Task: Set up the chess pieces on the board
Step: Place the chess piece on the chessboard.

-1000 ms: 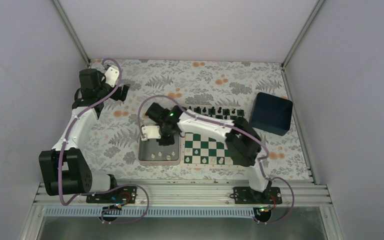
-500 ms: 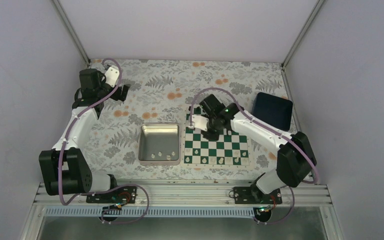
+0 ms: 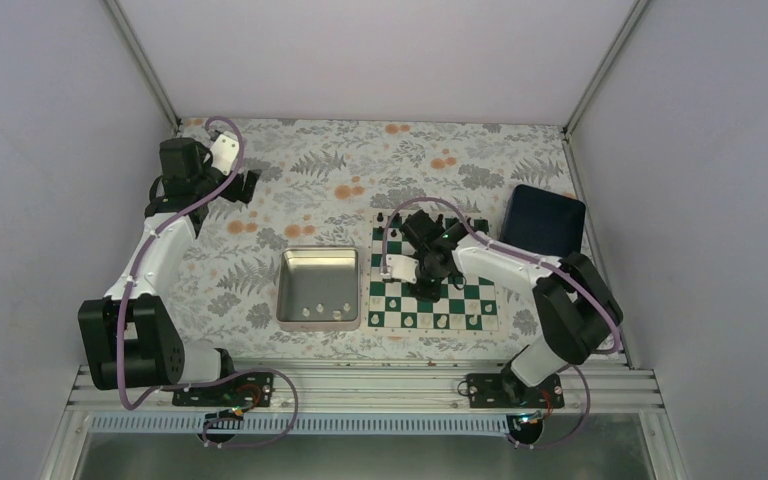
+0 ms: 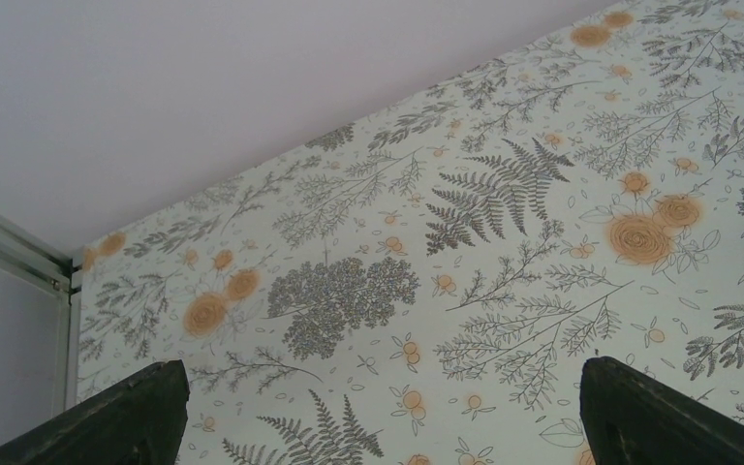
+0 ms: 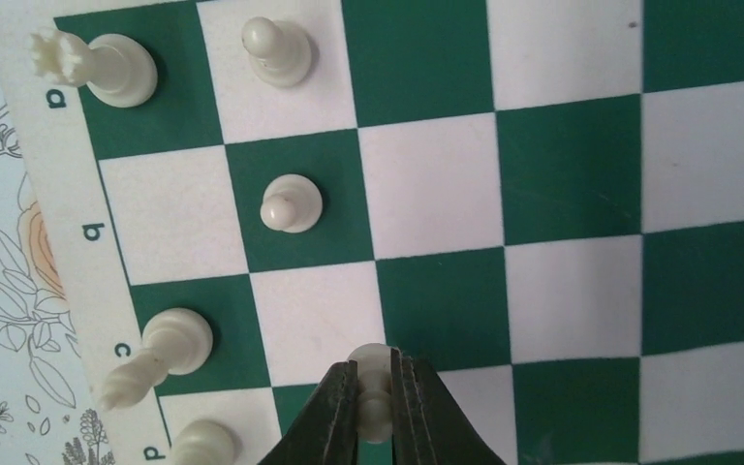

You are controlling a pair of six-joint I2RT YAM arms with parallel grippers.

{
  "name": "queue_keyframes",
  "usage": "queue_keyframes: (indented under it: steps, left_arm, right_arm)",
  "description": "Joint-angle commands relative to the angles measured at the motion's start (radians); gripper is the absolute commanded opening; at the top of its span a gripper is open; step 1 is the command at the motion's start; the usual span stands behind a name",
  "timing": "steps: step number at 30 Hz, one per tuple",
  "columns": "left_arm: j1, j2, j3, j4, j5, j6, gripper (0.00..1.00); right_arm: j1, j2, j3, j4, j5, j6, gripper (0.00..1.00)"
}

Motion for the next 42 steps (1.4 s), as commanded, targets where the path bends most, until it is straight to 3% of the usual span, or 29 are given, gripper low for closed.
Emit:
queue_keyframes:
  steps: [1,42]
  left_arm:
    - [-0.002,-0.006,0.019,-0.002,0.012,0.008,1.00]
    - [-0.002,-0.003,0.017,-0.003,0.011,0.008,1.00]
  right_arm:
    - [0.014,0.034,0.009,0.019,-0.071,-0.013,0.08]
    - [0.038,0.091,-0.022,0.036,-0.053,-0.011,0.07]
